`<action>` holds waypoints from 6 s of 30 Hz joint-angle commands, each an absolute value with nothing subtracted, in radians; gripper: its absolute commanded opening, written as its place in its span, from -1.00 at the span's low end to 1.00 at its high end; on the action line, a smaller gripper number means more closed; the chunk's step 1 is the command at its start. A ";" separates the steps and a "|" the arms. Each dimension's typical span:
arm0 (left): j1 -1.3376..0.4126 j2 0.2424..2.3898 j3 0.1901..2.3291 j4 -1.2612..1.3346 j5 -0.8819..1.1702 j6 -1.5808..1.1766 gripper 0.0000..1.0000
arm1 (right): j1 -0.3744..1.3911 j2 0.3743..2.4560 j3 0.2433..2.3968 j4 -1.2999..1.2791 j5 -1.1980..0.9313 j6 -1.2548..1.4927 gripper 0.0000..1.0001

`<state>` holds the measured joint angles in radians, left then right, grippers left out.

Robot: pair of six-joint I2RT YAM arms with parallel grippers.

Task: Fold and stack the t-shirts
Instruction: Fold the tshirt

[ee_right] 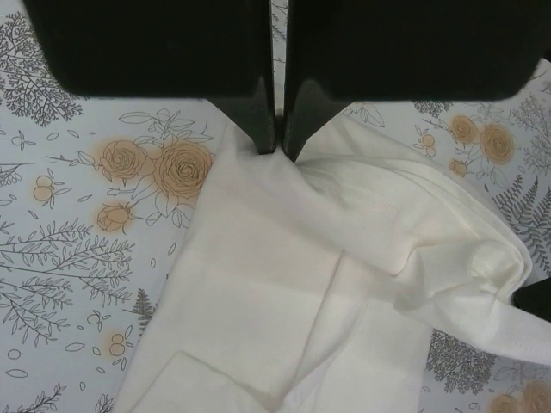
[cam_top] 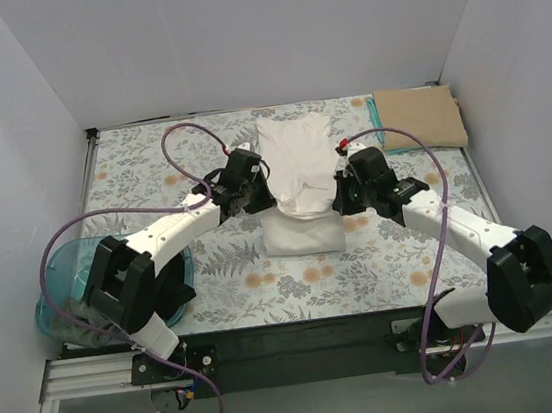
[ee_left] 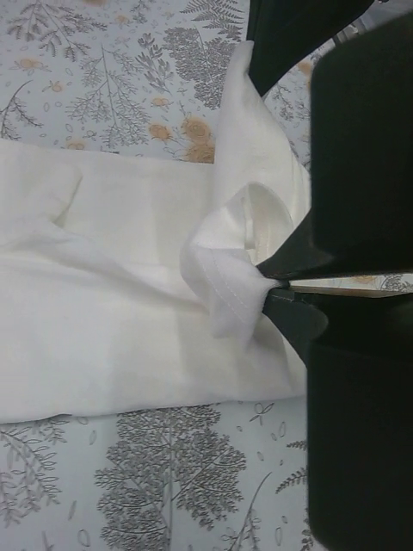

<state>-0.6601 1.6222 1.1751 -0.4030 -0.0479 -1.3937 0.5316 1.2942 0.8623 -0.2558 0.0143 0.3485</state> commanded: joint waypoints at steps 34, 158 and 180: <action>-0.482 1.813 1.407 -0.358 0.253 -1.268 0.82 | 0.313 1.461 0.979 -0.143 -0.374 0.204 0.97; -0.353 2.019 1.690 -0.428 -0.152 -1.321 -1.00 | 0.270 2.066 1.805 -0.268 -0.356 0.258 -0.97; -0.314 2.137 1.850 -0.448 -0.061 -1.313 0.77 | 0.262 2.216 1.946 -0.270 -0.324 0.256 0.97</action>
<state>-0.3202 2.2559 1.8629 -0.4473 -0.0692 -1.3209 0.2607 2.3402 1.9953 -0.2802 -0.3363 0.2947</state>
